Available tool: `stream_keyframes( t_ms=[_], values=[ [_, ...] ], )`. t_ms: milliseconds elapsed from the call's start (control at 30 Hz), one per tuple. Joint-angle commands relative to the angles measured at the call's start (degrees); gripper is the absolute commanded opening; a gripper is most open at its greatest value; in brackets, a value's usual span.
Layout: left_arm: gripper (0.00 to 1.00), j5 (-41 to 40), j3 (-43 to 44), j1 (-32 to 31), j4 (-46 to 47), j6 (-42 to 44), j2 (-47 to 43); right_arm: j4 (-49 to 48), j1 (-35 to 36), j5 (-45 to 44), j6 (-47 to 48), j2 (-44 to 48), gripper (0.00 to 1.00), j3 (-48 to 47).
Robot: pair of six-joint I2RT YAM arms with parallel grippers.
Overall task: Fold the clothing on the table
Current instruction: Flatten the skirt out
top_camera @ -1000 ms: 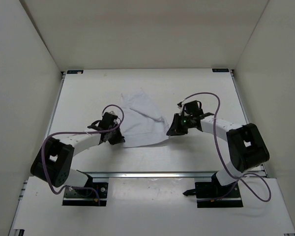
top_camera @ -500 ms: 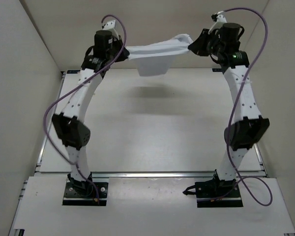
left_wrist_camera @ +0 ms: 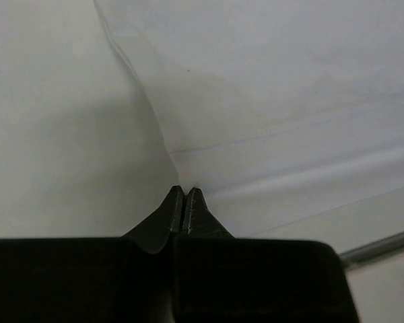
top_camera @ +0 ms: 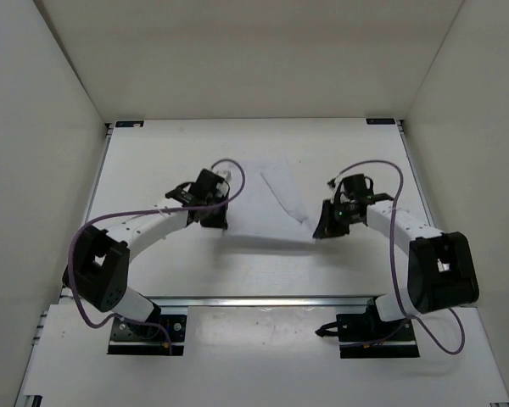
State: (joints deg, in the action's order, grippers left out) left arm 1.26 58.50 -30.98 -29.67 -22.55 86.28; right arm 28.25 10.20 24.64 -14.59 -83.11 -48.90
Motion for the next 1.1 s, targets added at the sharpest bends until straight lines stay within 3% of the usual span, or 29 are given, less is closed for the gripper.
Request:
stream_keyframes(
  t_ms=[0, 167, 267, 367, 433, 500, 533, 600, 633, 800, 933, 1033, 1067],
  values=[
    [0.0, -2.9, -5.1, -2.7, -3.7, -5.6, -10.1, 0.0, 1.6, -0.7, -3.5, 9.8, 0.0, 4.6],
    [0.0, -1.3, -5.8, 1.2, -5.5, -5.5, -11.2, -5.6, -0.8, 4.4, -6.0, 10.5, 0.0, 8.2],
    [0.0, -1.8, 2.7, 5.0, -7.1, -1.0, -5.8, -3.2, -1.6, 6.5, -2.9, 2.8, 0.0, -2.1],
    [0.0, -3.4, 25.6, 9.3, -12.3, 4.1, 4.4, 5.3, -2.7, 5.6, 1.0, -7.3, 0.0, -26.0],
    [0.0, -7.7, 51.1, 9.6, -18.3, 6.2, 10.6, 8.1, -3.5, 2.6, 1.2, -10.1, 0.0, -45.5],
    [0.0, -14.4, 66.3, 8.5, -22.3, 8.7, 15.3, 3.1, -3.3, -2.5, -1.4, -6.8, 0.0, -48.9],
    [0.0, -15.2, 70.0, 8.4, -21.7, 9.0, 15.9, -2.7, -4.1, -3.5, -2.3, -3.1, 0.0, -45.4],
    [0.0, -11.0, 67.5, 10.5, -19.4, 8.1, 14.5, -7.7, -6.4, -2.2, -4.4, 0.0, 0.0, -37.3],
    [0.0, -9.5, 62.2, 11.0, -18.2, 8.0, 13.0, -8.5, -8.2, 0.1, -5.0, 0.8, 0.0, -32.6],
    [0.0, -7.3, 24.7, 8.7, -8.2, 4.3, 2.8, -7.3, -9.9, 4.1, -3.7, 3.1, 0.0, -10.0],
    [0.0, -2.2, 4.4, 5.5, -3.0, -1.2, -1.9, -10.3, -7.2, 5.3, -6.3, 4.4, 0.0, 5.6],
    [0.0, 0.0, -2.8, 2.6, -2.0, -4.3, -3.1, -10.3, -5.5, 4.7, -7.3, 4.4, 0.0, 9.3],
    [0.0, 0.4, -3.9, 2.0, -1.7, -4.8, -3.5, -9.6, -5.0, 5.0, -7.4, 4.7, 0.06, 9.3]
  ],
)
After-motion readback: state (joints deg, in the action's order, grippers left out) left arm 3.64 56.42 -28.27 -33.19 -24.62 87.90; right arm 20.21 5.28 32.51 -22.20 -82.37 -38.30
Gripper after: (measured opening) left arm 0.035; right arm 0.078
